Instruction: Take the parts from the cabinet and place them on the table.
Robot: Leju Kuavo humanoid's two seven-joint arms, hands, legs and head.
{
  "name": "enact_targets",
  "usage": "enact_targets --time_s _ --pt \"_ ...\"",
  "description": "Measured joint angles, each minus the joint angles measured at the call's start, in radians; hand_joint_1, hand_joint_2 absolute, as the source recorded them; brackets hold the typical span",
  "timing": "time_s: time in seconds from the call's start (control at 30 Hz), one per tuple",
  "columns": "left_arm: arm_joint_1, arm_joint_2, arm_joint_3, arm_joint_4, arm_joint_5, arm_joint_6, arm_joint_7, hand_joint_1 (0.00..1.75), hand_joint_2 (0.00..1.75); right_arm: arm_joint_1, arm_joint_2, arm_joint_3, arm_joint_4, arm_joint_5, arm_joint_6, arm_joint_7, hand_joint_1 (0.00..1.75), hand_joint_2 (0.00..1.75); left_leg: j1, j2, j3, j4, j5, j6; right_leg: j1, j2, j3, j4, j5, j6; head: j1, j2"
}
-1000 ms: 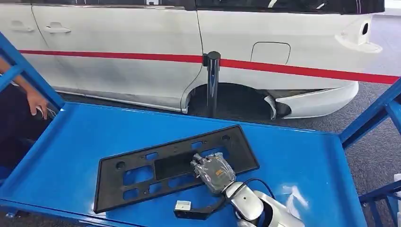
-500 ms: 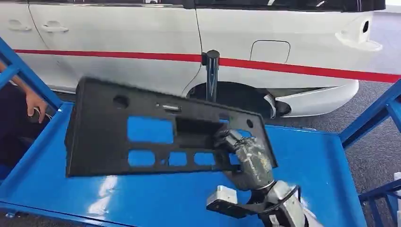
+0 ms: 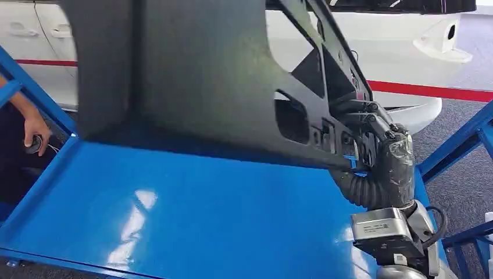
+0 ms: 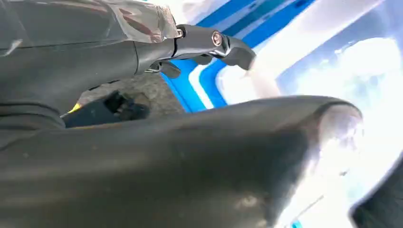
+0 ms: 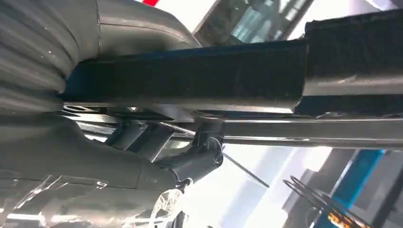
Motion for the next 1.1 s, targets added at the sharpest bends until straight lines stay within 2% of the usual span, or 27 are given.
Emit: enact_targets --time_s 0.13,0.3,0.37,0.5,0.57,0.6,0.63,0.7,0.73,0.77,0.8,0.83,0.87,0.9,0.93,0.97,1.0,1.03,1.07,1.1 --pt "-0.004 -0.010 0.013 0.000 0.003 0.033 0.007 0.00 0.00 0.015 -0.002 0.000 -0.019 -0.005 -0.018 -0.021 1.75 1.75 0.000 0.000 0.000 0.000 0.000 0.000 0.000 0.000 0.000 0.000 0.000 0.000 0.000 0.000" --pt "-0.003 -0.024 0.035 0.000 0.043 0.045 0.039 0.00 0.00 0.064 -0.005 -0.005 -0.044 -0.057 -0.083 -0.064 1.75 1.75 0.000 0.000 0.000 0.000 0.000 0.000 -0.001 0.000 0.000 0.000 0.000 0.000 0.000 0.000" --pt "0.000 -0.030 0.049 0.000 0.067 0.045 0.049 0.00 0.00 0.104 -0.005 -0.010 -0.054 -0.078 -0.122 -0.093 1.75 1.75 0.000 -0.001 0.000 0.000 0.000 0.000 -0.001 -0.001 0.000 0.000 0.000 0.000 0.000 0.000" --pt "0.011 -0.032 0.063 0.000 0.091 0.009 0.092 0.00 0.00 0.202 -0.005 -0.011 -0.059 -0.143 -0.210 -0.211 1.75 1.75 0.000 0.000 -0.001 0.000 -0.001 0.000 -0.001 -0.001 0.000 0.000 0.000 0.000 -0.001 0.000" --pt "0.016 -0.034 0.069 0.000 0.093 0.003 0.100 0.00 0.00 0.234 -0.005 -0.011 -0.059 -0.160 -0.227 -0.246 1.75 1.75 0.000 -0.001 -0.001 0.000 -0.001 0.000 -0.001 -0.001 -0.001 0.000 0.000 0.000 -0.001 0.000" --pt "0.017 -0.034 0.071 0.000 0.092 0.002 0.100 0.00 0.00 0.244 -0.005 -0.011 -0.059 -0.164 -0.230 -0.252 1.75 1.75 -0.005 0.000 -0.005 0.008 -0.005 0.007 -0.007 -0.002 -0.001 -0.004 0.002 0.006 -0.001 0.000" --pt "0.018 -0.034 0.074 0.000 0.093 -0.001 0.101 0.00 0.00 0.255 -0.005 -0.011 -0.059 -0.170 -0.232 -0.258 1.75 1.75 -0.005 0.000 -0.004 0.005 -0.005 0.017 -0.008 -0.003 0.000 -0.005 0.003 0.008 -0.001 0.000" --pt "0.019 -0.035 0.076 0.000 0.094 -0.008 0.101 0.00 0.00 0.269 -0.004 -0.010 -0.059 -0.183 -0.237 -0.274 1.75 1.75 -0.008 -0.001 0.003 -0.010 0.012 0.030 -0.007 -0.003 0.007 -0.018 0.015 0.018 -0.003 0.000" --pt "0.020 -0.039 0.076 0.000 0.096 -0.013 0.100 0.00 0.00 0.288 -0.004 -0.011 -0.058 -0.194 -0.237 -0.288 1.75 1.75 0.011 0.003 0.023 -0.049 0.035 0.026 -0.006 -0.003 0.012 -0.020 0.005 0.019 -0.004 0.000" --pt "0.019 -0.040 0.076 0.000 0.097 -0.017 0.096 0.00 0.00 0.299 -0.004 -0.010 -0.058 -0.204 -0.237 -0.303 1.75 1.75 0.011 0.001 0.029 -0.067 0.045 0.030 -0.003 -0.004 -0.001 0.016 -0.032 0.023 -0.004 0.000" --pt "0.020 -0.040 0.076 0.000 0.097 -0.019 0.095 0.00 0.00 0.309 -0.004 -0.010 -0.058 -0.210 -0.238 -0.316 1.75 1.75 0.015 0.002 0.027 -0.068 0.050 0.030 -0.004 -0.004 -0.031 0.090 -0.081 0.028 -0.005 0.000" --pt "0.021 -0.043 0.076 0.000 0.099 -0.019 0.095 0.00 0.00 0.322 -0.004 -0.010 -0.058 -0.217 -0.237 -0.325 1.75 1.75 0.016 0.002 0.025 -0.067 0.050 0.030 -0.008 -0.004 -0.061 0.163 -0.118 0.035 -0.005 0.000" --pt "0.025 -0.043 0.076 0.000 0.101 -0.019 0.093 0.00 0.00 0.335 -0.004 -0.010 -0.058 -0.224 -0.237 -0.330 1.75 1.75 0.018 0.003 0.022 -0.067 0.051 0.027 -0.017 -0.004 -0.095 0.250 -0.152 0.043 -0.005 0.000" --pt "0.028 -0.043 0.076 0.000 0.107 -0.021 0.091 0.00 0.00 0.344 -0.004 -0.010 -0.058 -0.229 -0.236 -0.337 1.75 1.75 0.020 0.003 0.018 -0.065 0.053 0.024 -0.023 -0.005 -0.106 0.278 -0.151 0.050 -0.006 0.000" --pt "0.031 -0.043 0.076 0.000 0.113 -0.024 0.088 0.00 0.00 0.353 -0.004 -0.010 -0.058 -0.234 -0.235 -0.342 1.75 1.75 0.025 0.002 0.015 -0.063 0.054 0.019 -0.030 -0.005 -0.092 0.256 -0.127 0.059 -0.006 0.000" --pt "0.033 -0.043 0.076 0.000 0.116 -0.027 0.087 0.00 0.00 0.359 -0.004 -0.009 -0.058 -0.237 -0.235 -0.346 1.75 1.75 0.032 0.001 0.012 -0.058 0.054 0.013 -0.037 -0.006 -0.058 0.195 -0.089 0.069 -0.006 0.000" --pt "0.034 -0.044 0.076 0.000 0.119 -0.029 0.085 0.00 0.00 0.363 -0.004 -0.008 -0.058 -0.243 -0.234 -0.350 1.75 1.75 0.041 0.000 0.006 -0.048 0.050 0.002 -0.045 -0.008 -0.007 0.104 -0.047 0.081 -0.006 0.000" --pt "0.033 -0.044 0.076 0.000 0.122 -0.030 0.085 0.00 0.00 0.369 -0.004 -0.008 -0.058 -0.245 -0.235 -0.353 1.75 1.75 0.046 -0.001 -0.002 -0.031 0.043 -0.014 -0.058 -0.011 0.051 -0.002 -0.018 0.100 -0.006 0.000" --pt "0.033 -0.040 0.077 0.000 0.126 -0.030 0.084 0.00 0.00 0.377 -0.003 -0.008 -0.058 -0.246 -0.236 -0.356 1.75 1.75 0.046 -0.005 -0.014 -0.021 0.039 -0.027 -0.045 0.010 0.055 0.001 -0.028 0.098 -0.004 0.000" --pt "0.033 -0.040 0.076 0.000 0.126 -0.030 0.082 0.00 0.00 0.382 -0.003 -0.008 -0.058 -0.247 -0.236 -0.357 1.75 1.75 0.036 -0.007 -0.015 -0.011 0.037 -0.035 -0.051 0.015 0.029 0.028 -0.013 0.074 -0.008 0.000"
